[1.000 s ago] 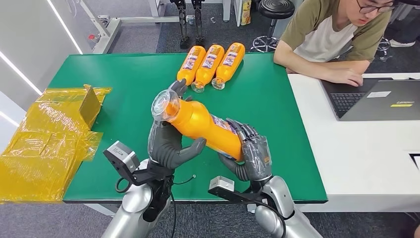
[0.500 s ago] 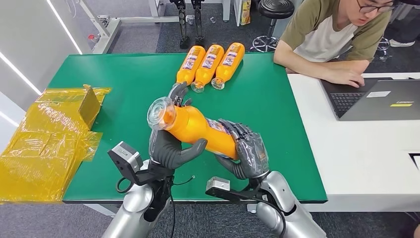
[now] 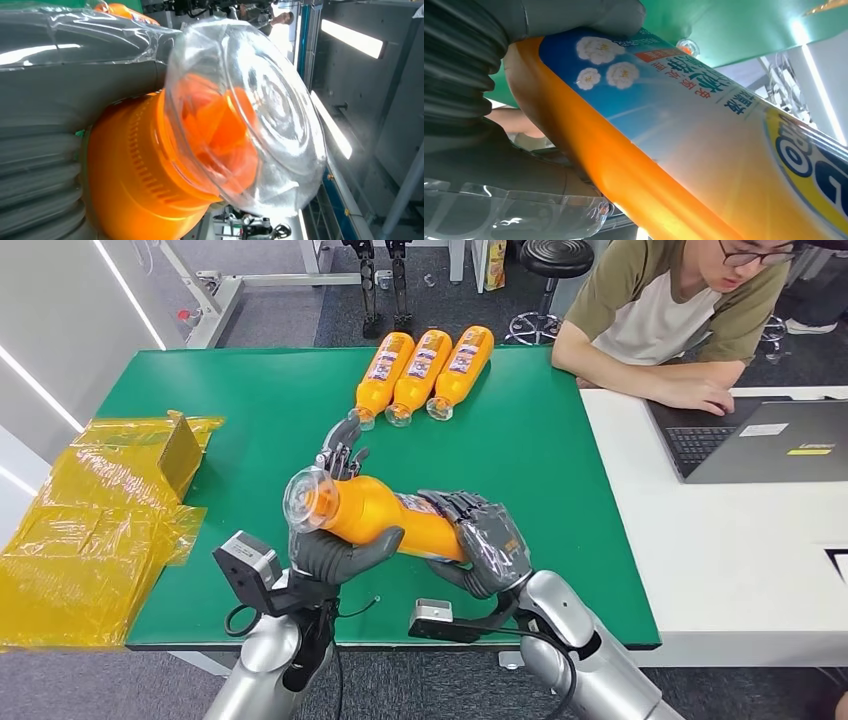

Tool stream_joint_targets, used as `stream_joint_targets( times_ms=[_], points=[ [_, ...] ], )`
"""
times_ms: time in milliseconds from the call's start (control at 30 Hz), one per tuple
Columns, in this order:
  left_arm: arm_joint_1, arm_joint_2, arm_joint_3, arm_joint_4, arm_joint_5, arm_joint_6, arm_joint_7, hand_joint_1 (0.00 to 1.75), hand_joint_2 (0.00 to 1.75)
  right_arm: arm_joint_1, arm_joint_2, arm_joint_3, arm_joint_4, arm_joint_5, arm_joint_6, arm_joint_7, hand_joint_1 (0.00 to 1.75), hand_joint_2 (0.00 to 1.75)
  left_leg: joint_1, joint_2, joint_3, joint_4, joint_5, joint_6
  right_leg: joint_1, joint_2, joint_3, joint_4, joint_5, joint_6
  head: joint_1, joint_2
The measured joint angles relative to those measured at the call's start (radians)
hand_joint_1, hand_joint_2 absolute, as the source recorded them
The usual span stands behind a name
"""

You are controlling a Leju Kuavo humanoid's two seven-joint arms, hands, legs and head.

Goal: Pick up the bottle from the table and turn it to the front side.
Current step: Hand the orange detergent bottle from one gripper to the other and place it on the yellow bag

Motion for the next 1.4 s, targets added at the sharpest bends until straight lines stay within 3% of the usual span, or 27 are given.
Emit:
stream_joint_targets(
  times_ms=[67, 100, 133, 567, 633, 767, 1000, 1133, 1267, 1400],
  points=[
    [0.007, 0.0, 0.007, 0.0, 0.0, 0.01, -0.003, 1.33, 1.75, -0.007, 0.0, 0.004, 0.007, 0.003, 0.009, -0.002, 1.75, 1.75, 0.0, 0.0, 0.0, 0.0, 0.0, 0.0, 0.0, 0.0, 0.0, 0.0, 0.0, 0.0, 0.0, 0.0],
    [0.01, 0.0, 0.01, 0.0, 0.001, 0.015, -0.005, 1.67, 1.75, -0.01, 0.0, 0.006, 0.012, 0.005, 0.012, -0.003, 1.75, 1.75, 0.0, 0.0, 0.0, 0.0, 0.0, 0.0, 0.0, 0.0, 0.0, 0.0, 0.0, 0.0, 0.0, 0.0],
    [0.012, 0.0, 0.013, -0.001, 0.002, 0.018, -0.008, 1.75, 1.75, -0.013, 0.0, 0.007, 0.016, 0.007, 0.014, -0.003, 1.75, 1.75, 0.0, 0.0, 0.0, 0.0, 0.0, 0.0, 0.0, 0.0, 0.0, 0.0, 0.0, 0.0, 0.0, 0.0],
    [0.042, -0.016, 0.041, -0.037, 0.023, 0.049, -0.045, 1.75, 1.75, -0.048, 0.007, 0.026, 0.056, 0.032, 0.023, -0.018, 1.75, 1.75, 0.0, 0.0, 0.0, 0.0, 0.0, 0.0, 0.0, 0.0, 0.0, 0.0, 0.0, 0.0, 0.0, 0.0],
    [0.044, -0.018, 0.044, -0.041, 0.024, 0.051, -0.048, 1.75, 1.75, -0.053, 0.011, 0.028, 0.059, 0.037, 0.023, -0.018, 1.68, 1.75, 0.0, 0.0, 0.0, 0.0, 0.0, 0.0, 0.0, 0.0, 0.0, 0.0, 0.0, 0.0, 0.0, 0.0],
    [0.046, -0.021, 0.052, -0.048, 0.024, 0.051, -0.048, 1.75, 1.75, -0.064, 0.018, 0.033, 0.066, 0.047, 0.023, -0.02, 0.0, 1.75, 0.0, 0.0, 0.0, 0.0, 0.0, 0.0, 0.0, 0.0, 0.0, 0.0, 0.0, 0.0, 0.0, 0.0],
    [0.043, -0.029, 0.064, -0.052, 0.016, 0.069, -0.049, 1.75, 1.75, -0.061, 0.045, 0.039, 0.085, 0.023, -0.068, -0.026, 0.0, 1.75, 0.0, 0.0, 0.0, 0.0, 0.0, 0.0, 0.0, 0.0, 0.0, 0.0, 0.0, 0.0, 0.0, 0.0],
    [0.037, -0.034, 0.068, -0.055, -0.037, 0.143, -0.046, 1.75, 1.75, -0.045, 0.074, 0.038, 0.094, -0.065, -0.16, -0.063, 0.0, 1.75, 0.0, 0.0, 0.0, 0.0, 0.0, 0.0, 0.0, 0.0, 0.0, 0.0, 0.0, 0.0, 0.0, 0.0],
    [0.035, -0.031, 0.069, -0.055, -0.205, 0.286, 0.014, 1.75, 1.75, -0.01, 0.107, 0.03, 0.089, -0.178, -0.255, -0.113, 0.0, 1.75, 0.0, 0.0, 0.0, 0.0, 0.0, 0.0, 0.0, 0.0, 0.0, 0.0, 0.0, 0.0, 0.0, 0.0],
    [0.036, -0.007, 0.073, -0.055, -0.511, 0.411, 0.153, 1.75, 1.75, 0.039, 0.127, 0.018, 0.057, -0.261, -0.315, -0.141, 0.0, 1.75, 0.0, -0.001, 0.0, -0.001, 0.0, 0.0, 0.0, 0.0, 0.0, 0.0, 0.0, 0.0, 0.0, 0.0]
  ],
)
